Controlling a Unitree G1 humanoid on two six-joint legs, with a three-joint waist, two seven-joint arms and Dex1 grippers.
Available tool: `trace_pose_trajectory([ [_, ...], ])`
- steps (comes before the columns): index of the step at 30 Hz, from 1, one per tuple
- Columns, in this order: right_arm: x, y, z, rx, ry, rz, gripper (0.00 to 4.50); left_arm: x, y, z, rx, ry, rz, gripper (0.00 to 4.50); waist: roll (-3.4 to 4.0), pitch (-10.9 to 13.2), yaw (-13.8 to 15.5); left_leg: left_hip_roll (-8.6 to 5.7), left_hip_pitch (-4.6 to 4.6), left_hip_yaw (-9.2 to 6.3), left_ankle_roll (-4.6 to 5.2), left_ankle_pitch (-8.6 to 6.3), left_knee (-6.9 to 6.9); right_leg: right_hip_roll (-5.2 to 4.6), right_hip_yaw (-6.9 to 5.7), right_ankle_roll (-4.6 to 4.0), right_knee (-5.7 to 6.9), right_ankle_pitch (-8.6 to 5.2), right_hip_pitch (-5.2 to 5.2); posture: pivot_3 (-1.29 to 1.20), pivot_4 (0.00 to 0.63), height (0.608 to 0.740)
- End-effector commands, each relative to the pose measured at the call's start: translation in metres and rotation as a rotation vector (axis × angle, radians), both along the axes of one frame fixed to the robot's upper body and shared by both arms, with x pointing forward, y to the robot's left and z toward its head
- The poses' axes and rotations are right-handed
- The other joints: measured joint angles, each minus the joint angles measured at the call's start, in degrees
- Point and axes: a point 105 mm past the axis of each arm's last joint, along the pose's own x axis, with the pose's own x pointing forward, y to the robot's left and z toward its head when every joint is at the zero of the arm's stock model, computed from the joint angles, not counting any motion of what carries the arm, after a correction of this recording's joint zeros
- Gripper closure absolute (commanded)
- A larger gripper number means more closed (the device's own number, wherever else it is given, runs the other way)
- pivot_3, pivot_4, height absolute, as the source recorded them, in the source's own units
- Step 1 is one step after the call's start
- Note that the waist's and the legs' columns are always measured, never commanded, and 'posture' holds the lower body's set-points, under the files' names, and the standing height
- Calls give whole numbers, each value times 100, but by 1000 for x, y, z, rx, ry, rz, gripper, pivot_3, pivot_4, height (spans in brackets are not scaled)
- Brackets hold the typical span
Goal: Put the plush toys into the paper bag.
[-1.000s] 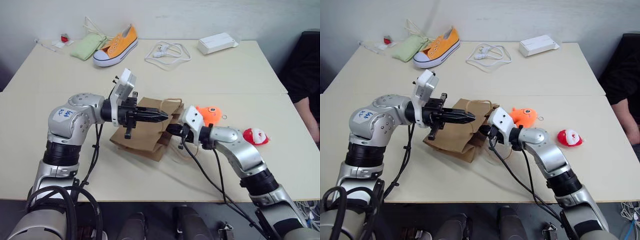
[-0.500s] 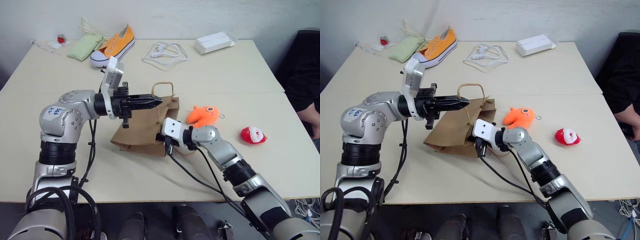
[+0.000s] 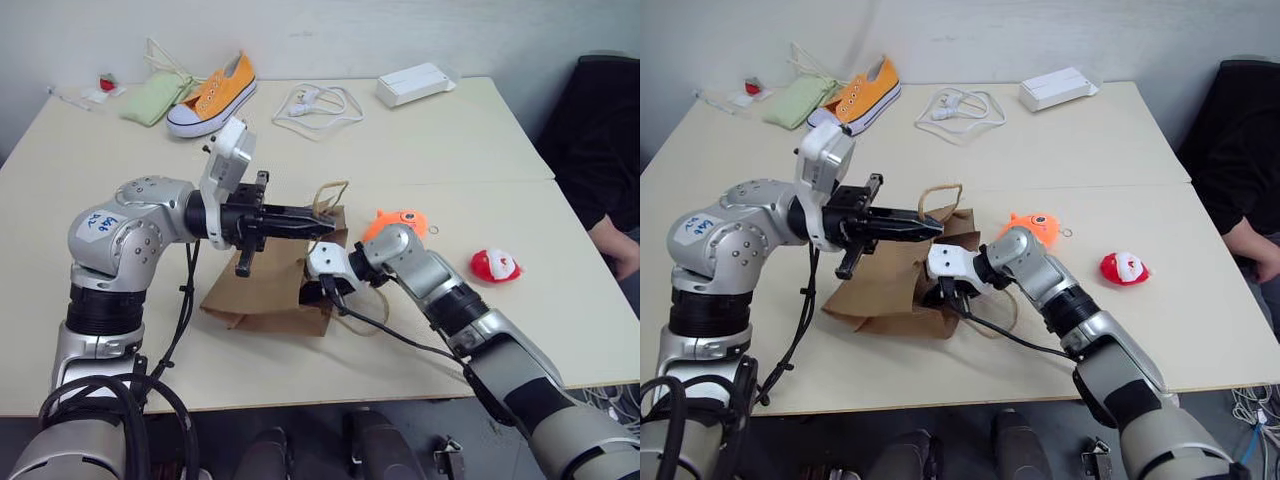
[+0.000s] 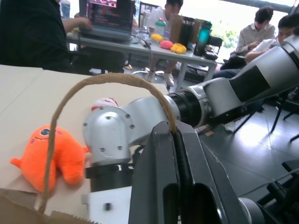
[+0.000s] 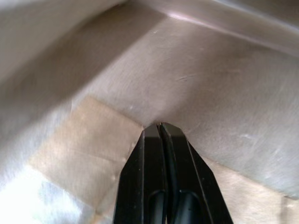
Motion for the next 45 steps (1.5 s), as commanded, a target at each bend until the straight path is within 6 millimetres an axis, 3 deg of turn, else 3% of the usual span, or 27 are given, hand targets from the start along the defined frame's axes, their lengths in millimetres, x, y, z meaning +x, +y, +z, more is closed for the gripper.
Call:
trace_pose_trajectory([
  [1,-2,9,0,58,168,-75,4434,-3,2,0,15,-70,9,4500,1,0,-1,0,0,-3,-2,-1,1,0,-3,0,3,0,0,0,150,740],
  [5,3,18,-9,57,243,-207,4434,4,2,0,-5,-82,46,4500,3,-1,-6,0,0,-5,-5,-2,2,0,-6,0,9,0,-5,0,150,740],
  [9,17,22,-21,21,185,-371,4434,9,4,6,-25,-99,73,4500,5,-3,-6,0,6,-5,-10,-5,3,0,-6,-1,9,0,-2,0,150,740],
  [13,41,14,-22,-14,49,-574,4434,24,12,33,-109,-147,170,4500,5,-3,10,0,8,-5,-28,5,10,0,-6,-12,14,6,-1,0,150,740],
  [18,41,2,-19,-84,-127,-525,4434,26,22,65,-211,-116,198,4500,9,-6,116,-4,9,-7,-34,27,16,0,-2,-32,16,18,6,0,150,740],
  [20,39,-1,-20,-89,-136,-520,4434,24,20,61,-187,-122,192,4500,10,-6,177,-5,9,-7,-33,26,15,0,1,-32,15,18,5,0,150,740],
  [24,39,-5,-19,-68,-163,-526,4434,23,13,34,-99,-129,183,4500,12,-8,190,-8,7,-19,-32,26,8,0,0,-32,14,18,5,0,150,740],
  [29,27,-1,12,110,-205,-473,4434,27,12,7,-43,-127,197,4500,13,-7,194,-8,0,-25,-33,26,3,1,-5,-32,6,18,3,0,150,740],
  [35,0,-27,30,128,-272,-407,4434,24,15,0,-19,-113,185,4500,13,-7,197,-7,-7,-26,-32,25,-7,1,-4,-32,-3,18,-2,0,150,740],
  [39,-22,-49,53,226,-176,-459,4434,23,16,-2,-2,-104,172,4500,14,-6,192,-3,-9,-26,-33,26,-25,7,-3,-32,-21,18,-4,0,150,740],
  [42,-32,-77,61,250,-128,-565,4434,23,16,-2,6,-100,164,4500,15,-5,237,-3,-9,-26,-33,26,-31,7,-1,-32,-31,18,-2,0,150,740],
  [45,-39,-113,64,266,-89,-721,3552,22,17,-2,10,-97,159,4500,14,-5,337,-4,-10,-26,-31,25,-38,6,1,-32,-44,18,0,0,150,740],
])
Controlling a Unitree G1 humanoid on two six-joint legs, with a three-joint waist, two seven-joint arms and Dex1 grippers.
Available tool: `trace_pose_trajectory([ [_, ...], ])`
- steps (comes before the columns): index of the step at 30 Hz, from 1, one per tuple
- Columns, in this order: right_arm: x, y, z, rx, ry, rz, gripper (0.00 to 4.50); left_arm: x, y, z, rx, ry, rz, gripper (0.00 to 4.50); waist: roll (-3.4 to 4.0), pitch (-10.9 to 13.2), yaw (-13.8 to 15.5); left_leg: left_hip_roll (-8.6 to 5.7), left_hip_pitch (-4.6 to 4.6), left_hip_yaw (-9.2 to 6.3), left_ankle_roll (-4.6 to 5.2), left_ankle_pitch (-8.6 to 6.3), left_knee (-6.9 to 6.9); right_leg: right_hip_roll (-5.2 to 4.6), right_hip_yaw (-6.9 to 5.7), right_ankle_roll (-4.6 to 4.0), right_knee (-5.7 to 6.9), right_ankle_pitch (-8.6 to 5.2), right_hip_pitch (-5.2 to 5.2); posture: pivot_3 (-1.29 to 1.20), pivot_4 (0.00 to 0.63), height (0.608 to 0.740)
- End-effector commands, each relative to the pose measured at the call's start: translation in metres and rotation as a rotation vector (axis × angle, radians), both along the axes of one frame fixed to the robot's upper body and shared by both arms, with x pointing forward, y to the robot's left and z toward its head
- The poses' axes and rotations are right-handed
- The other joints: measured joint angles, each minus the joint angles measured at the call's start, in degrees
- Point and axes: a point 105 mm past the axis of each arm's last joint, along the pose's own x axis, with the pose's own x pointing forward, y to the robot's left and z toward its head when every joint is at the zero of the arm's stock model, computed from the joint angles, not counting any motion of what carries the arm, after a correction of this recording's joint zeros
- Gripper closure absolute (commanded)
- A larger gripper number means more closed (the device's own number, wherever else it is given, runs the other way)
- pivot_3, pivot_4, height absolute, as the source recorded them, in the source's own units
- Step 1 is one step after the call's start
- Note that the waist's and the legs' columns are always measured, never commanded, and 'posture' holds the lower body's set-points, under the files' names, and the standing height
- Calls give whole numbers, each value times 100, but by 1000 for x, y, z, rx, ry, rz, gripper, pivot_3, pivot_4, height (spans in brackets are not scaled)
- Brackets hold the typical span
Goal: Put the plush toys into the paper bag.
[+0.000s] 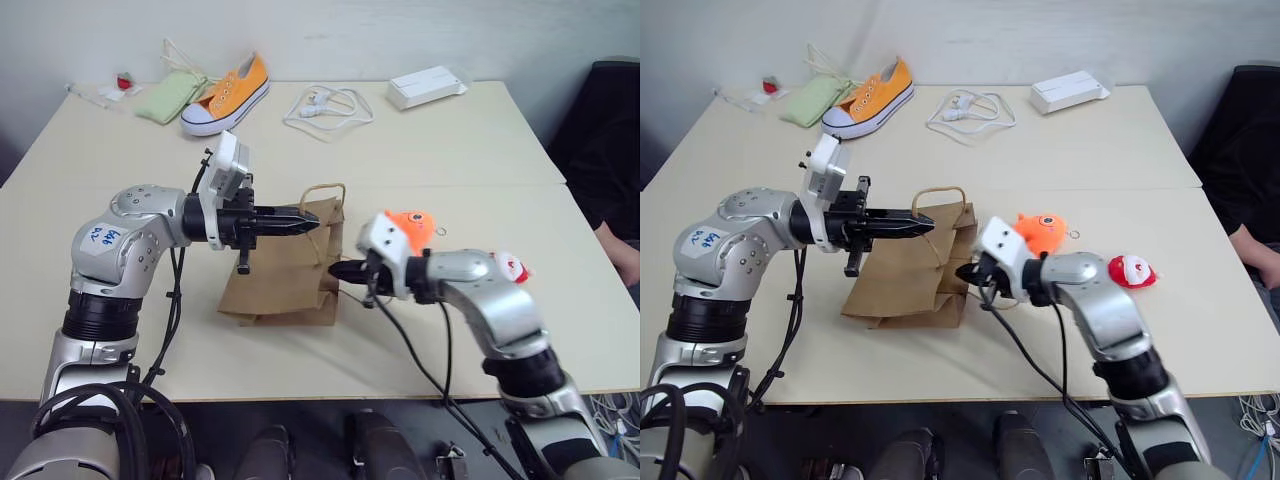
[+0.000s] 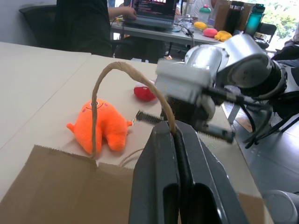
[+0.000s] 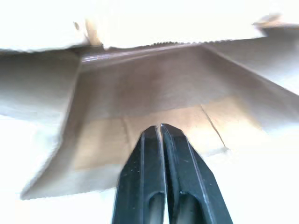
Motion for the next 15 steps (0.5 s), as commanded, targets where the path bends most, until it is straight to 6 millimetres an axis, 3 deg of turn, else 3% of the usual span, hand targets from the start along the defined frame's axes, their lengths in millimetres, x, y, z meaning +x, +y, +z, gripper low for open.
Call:
trace_pose_trajectory([
  [1,-9,-38,15,51,8,-163,3221,-5,2,8,10,-45,-17,4500,0,0,31,-1,-1,0,1,0,-1,0,1,0,-2,0,0,0,150,740],
  [5,-3,-87,19,165,67,-468,1868,-5,2,8,13,-45,-17,4500,0,0,52,-2,-3,1,5,0,-6,-2,5,0,-8,0,2,0,150,740],
  [10,18,-118,9,278,145,-744,187,-4,0,9,7,-50,-17,4500,0,0,1,-2,5,8,3,4,-23,0,13,0,-2,0,-2,0,150,740],
  [15,48,-105,-8,394,252,-814,52,-2,0,12,1,-55,-8,4500,1,0,-18,-3,8,30,1,16,-44,0,33,0,9,0,-25,0,150,740],
])
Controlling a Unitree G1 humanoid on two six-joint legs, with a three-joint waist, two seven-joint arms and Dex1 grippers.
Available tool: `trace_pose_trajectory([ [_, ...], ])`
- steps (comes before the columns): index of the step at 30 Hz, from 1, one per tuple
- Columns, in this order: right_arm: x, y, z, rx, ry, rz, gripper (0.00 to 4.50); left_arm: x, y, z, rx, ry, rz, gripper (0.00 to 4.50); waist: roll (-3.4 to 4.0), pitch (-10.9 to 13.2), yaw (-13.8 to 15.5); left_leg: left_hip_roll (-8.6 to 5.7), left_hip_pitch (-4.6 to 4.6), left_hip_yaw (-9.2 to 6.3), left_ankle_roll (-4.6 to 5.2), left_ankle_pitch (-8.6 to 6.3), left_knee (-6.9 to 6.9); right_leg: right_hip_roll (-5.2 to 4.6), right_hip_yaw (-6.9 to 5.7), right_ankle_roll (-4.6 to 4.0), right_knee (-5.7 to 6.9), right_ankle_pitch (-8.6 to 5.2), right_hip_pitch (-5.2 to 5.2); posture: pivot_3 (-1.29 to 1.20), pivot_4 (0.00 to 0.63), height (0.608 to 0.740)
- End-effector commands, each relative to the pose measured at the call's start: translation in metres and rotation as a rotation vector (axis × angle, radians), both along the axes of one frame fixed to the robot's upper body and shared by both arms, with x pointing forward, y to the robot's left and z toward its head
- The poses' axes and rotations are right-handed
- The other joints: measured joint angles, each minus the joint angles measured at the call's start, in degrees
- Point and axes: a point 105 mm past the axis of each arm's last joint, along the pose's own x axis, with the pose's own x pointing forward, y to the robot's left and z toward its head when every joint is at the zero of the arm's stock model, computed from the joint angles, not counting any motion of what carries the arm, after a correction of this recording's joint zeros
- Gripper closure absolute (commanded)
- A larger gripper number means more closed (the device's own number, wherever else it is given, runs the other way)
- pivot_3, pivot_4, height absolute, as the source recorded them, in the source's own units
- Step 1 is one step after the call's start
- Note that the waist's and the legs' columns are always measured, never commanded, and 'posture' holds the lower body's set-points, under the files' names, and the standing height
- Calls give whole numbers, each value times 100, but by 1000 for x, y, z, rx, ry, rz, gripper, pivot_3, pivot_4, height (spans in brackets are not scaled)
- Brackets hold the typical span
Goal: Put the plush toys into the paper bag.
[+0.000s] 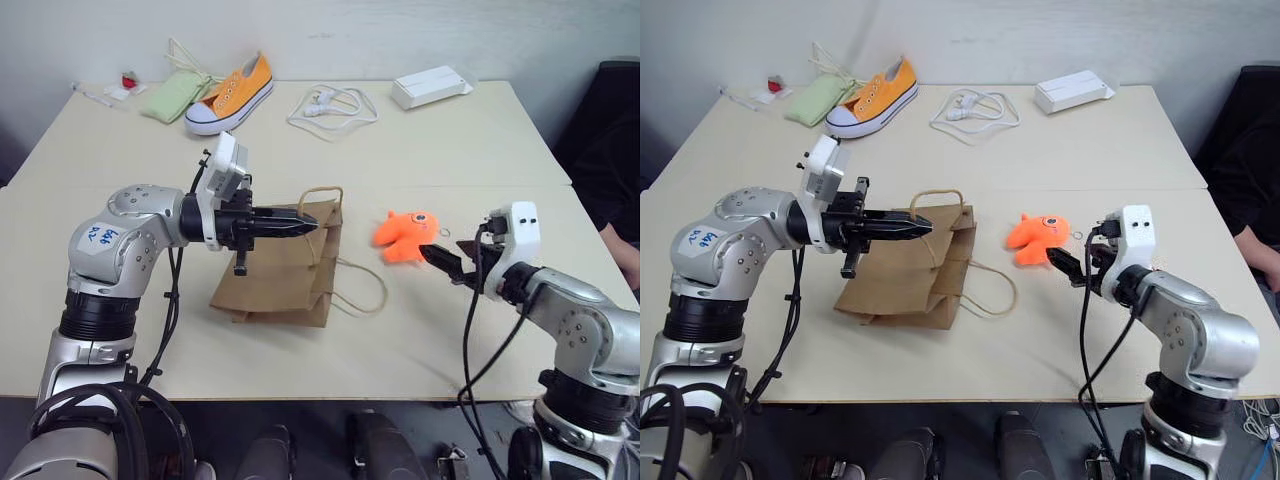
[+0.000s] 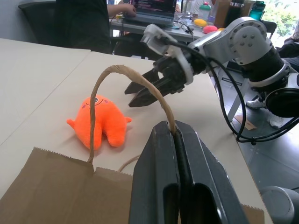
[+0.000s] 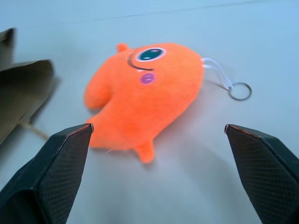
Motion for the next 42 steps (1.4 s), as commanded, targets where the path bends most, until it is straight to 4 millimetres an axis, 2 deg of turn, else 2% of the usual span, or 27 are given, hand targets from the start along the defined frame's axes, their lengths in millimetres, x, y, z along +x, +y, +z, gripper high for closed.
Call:
trace_pose_trajectory([
  [1,20,7,1,75,-9,-54,52,0,1,14,-6,-56,0,4500,0,0,-9,0,0,1,0,0,0,0,1,0,3,0,-3,0,150,740],
  [4,36,12,-5,129,11,-104,52,1,8,19,-19,-36,15,4500,0,0,-25,-1,-3,6,0,2,-1,0,2,0,18,0,-10,0,150,740],
  [7,41,14,-7,148,-1,-118,626,1,16,23,-23,-8,24,4500,0,0,-56,-1,-5,8,0,2,0,-1,1,0,41,0,-18,0,150,740],
  [10,40,19,-2,147,-40,-90,1651,2,20,22,-15,-1,31,4500,0,0,-82,-1,-5,8,-1,2,-1,-2,1,0,42,0,-19,0,150,740],
  [16,16,32,32,136,-217,119,3695,3,20,21,-12,0,35,4500,1,0,-118,-1,-8,8,0,2,-2,-2,2,0,43,0,-20,0,150,740],
  [19,2,42,49,137,-274,250,4465,4,20,21,-13,0,35,4500,1,0,-115,-1,-9,8,0,2,-2,-2,2,0,42,0,-21,0,150,740],
  [22,-14,67,67,121,-306,443,4492,4,20,22,-15,-3,34,4500,1,0,-144,1,-9,10,-1,3,-2,0,3,0,42,0,-23,0,150,740],
  [25,-20,93,60,2,-258,561,4492,4,17,23,-17,-11,22,4500,1,0,-140,4,-9,12,-4,4,-5,1,5,0,42,0,-29,0,150,740],
  [30,-14,130,38,-173,-218,669,4492,5,11,28,-29,-29,11,4500,0,0,-115,1,-14,12,-4,4,-1,-2,7,0,41,0,-31,0,150,740],
  [37,-4,185,44,-250,-277,846,4492,5,7,25,-19,-35,-13,4500,0,0,-147,0,-15,11,-5,5,2,-3,2,0,37,0,-40,0,150,740],
  [42,7,215,29,-292,-272,921,4492,4,1,22,-9,-46,-29,4500,0,0,-167,2,-15,13,-9,7,0,-3,-4,0,46,0,-52,0,150,740],
])
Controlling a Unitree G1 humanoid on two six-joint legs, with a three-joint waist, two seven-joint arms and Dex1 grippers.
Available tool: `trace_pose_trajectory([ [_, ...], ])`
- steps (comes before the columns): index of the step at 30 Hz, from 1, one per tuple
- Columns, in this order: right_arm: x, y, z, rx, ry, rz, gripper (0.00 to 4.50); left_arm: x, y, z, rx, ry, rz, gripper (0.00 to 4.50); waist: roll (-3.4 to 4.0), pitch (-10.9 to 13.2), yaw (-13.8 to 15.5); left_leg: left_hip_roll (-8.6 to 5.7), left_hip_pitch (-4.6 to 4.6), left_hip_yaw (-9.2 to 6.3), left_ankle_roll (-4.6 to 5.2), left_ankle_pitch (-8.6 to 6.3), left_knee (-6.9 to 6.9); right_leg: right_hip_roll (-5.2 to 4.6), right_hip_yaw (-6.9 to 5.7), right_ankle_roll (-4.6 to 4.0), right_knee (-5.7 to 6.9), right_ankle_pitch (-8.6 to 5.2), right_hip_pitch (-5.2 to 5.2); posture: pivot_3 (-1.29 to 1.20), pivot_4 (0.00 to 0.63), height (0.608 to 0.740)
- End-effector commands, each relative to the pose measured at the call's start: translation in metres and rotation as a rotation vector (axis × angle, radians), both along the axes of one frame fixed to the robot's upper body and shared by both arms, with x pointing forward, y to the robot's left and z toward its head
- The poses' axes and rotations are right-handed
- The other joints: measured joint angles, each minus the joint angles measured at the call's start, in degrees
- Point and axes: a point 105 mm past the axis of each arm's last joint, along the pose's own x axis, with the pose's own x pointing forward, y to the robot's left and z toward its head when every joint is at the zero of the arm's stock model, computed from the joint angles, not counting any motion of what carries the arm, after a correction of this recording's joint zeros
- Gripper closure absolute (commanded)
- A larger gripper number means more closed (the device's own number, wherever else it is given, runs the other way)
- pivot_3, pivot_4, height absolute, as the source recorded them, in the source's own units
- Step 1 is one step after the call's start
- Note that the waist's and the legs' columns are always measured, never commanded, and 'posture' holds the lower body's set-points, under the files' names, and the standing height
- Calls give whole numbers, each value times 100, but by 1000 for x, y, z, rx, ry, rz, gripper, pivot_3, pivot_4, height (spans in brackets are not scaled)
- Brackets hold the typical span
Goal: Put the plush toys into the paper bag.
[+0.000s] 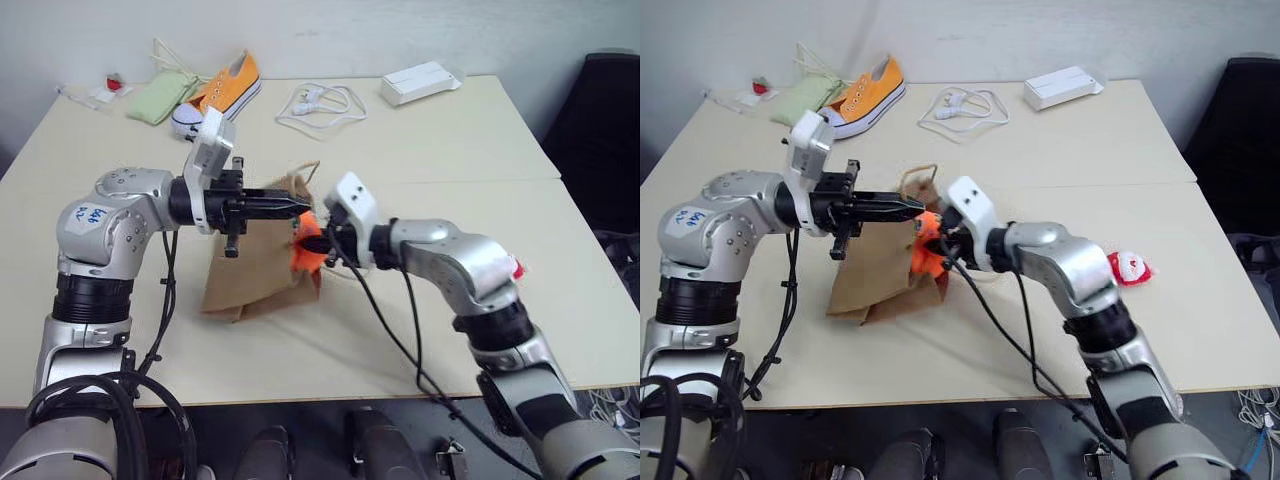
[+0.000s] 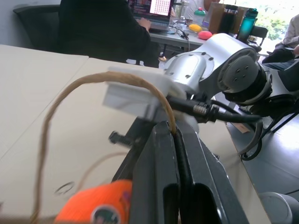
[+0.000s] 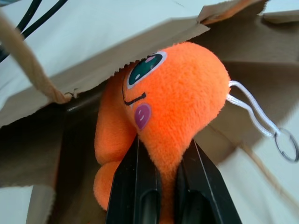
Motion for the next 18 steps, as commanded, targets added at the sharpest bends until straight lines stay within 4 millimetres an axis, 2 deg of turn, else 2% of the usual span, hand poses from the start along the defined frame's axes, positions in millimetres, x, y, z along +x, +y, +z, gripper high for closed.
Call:
trace_pose_trajectory([
  [1,3,18,-6,-15,-31,56,4492,-4,-3,9,1,-61,-20,4500,0,0,-8,-1,0,0,0,0,-1,0,0,0,-1,0,0,0,150,740],
  [3,7,25,-14,-17,-16,56,4492,-3,-3,9,-1,-64,-19,4500,-1,0,-28,-1,0,0,0,0,1,0,-1,0,0,0,1,0,150,740],
  [7,11,30,-23,3,16,55,3154,-1,-2,9,2,-79,-5,4500,-1,-1,-101,-1,-1,-1,0,0,2,-1,-4,0,2,0,0,0,150,740],
  [10,2,30,-21,57,71,99,2151,3,0,7,16,-101,14,4500,-1,-1,-134,-1,0,-3,0,0,4,-2,-6,0,3,0,2,0,150,740],
  [14,-5,26,-16,74,59,135,801,8,-1,8,4,-107,21,4500,-1,-1,-142,0,0,-4,-2,1,4,-2,-12,0,3,0,0,0,150,740],
  [16,-13,13,-3,102,29,150,112,12,-3,10,-3,-112,25,4500,-1,-1,-125,0,0,-5,-2,1,3,-2,-12,0,5,0,0,0,150,740],
  [18,-21,-2,10,119,-8,146,36,14,-4,11,-7,-115,21,4500,-1,-1,-101,0,-4,-8,-2,1,7,-3,-13,0,2,0,0,0,150,740],
])
